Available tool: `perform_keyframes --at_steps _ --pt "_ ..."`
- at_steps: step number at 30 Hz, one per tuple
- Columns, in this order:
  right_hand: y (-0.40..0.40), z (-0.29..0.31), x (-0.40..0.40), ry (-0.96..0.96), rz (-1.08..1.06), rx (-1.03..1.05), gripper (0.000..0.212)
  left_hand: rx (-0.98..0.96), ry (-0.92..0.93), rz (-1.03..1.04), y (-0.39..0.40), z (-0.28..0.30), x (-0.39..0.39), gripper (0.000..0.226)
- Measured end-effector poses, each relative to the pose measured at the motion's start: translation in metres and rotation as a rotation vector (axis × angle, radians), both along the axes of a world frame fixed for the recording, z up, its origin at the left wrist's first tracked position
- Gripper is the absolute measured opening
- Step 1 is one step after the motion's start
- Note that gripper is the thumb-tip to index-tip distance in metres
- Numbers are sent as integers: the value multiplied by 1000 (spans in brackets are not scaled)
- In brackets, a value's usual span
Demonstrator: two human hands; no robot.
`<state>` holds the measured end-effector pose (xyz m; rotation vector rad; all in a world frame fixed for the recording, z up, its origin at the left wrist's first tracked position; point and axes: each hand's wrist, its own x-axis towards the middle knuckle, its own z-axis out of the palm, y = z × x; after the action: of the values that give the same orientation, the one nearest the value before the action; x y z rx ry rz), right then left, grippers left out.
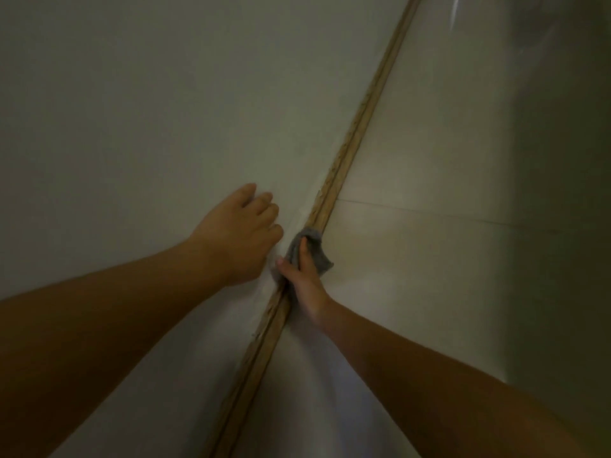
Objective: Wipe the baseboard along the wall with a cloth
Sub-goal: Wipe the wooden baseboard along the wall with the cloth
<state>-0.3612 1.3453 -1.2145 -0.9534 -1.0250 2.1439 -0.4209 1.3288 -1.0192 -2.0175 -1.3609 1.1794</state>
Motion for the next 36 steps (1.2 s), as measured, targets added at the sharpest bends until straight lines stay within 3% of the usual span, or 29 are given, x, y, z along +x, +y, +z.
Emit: perform_keyframes --at_steps 10,17,26,33,36 --pt "-8 4 7 -24 81 -24 123 36 37 -38 -5 4 0 56" --pt "-12 -1 -1 -17 -17 2 122 55 1 -2 -15 7 2 58" --pt "-25 -12 4 -67 61 113 126 47 53 45 -25 6 4 57" --pt "-27 -6 9 -72 144 53 128 96 68 102 -40 9 5 56" --pt "-33 -2 14 -86 185 66 127 21 141 101 -45 13 4 60"
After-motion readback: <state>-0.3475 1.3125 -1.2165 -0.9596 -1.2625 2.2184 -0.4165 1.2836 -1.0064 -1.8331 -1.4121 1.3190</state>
